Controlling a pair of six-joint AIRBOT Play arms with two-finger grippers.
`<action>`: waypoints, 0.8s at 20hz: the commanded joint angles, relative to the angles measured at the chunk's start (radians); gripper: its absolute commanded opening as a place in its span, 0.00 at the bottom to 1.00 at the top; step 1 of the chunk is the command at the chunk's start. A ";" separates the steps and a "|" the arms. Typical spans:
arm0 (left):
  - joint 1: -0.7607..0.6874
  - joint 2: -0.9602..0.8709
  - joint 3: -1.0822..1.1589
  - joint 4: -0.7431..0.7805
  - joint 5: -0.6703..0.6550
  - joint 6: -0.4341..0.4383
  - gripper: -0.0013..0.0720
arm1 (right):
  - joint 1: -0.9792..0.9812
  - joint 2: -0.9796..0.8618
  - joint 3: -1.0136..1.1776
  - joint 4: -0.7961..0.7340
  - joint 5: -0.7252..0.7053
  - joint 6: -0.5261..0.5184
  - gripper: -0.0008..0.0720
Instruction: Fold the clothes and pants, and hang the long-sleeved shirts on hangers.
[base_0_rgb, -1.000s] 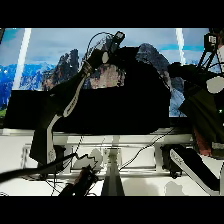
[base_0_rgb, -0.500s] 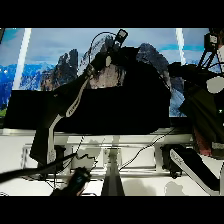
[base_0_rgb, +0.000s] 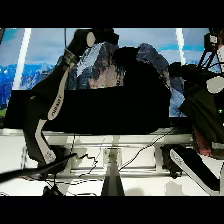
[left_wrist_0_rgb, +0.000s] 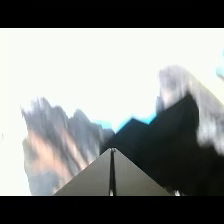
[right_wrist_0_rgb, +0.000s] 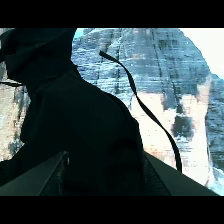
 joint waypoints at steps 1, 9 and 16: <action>0.018 0.040 0.000 -0.003 -0.311 -0.033 0.37 | 0.001 -0.008 0.001 0.004 -0.019 0.000 0.71; 0.025 0.060 -0.001 -0.153 -0.283 -0.033 0.76 | 0.107 -0.240 0.089 0.130 -0.032 -0.036 0.71; 0.039 0.063 -0.023 -0.153 -0.277 -0.031 0.76 | 0.139 -0.794 0.497 0.137 0.018 0.131 0.31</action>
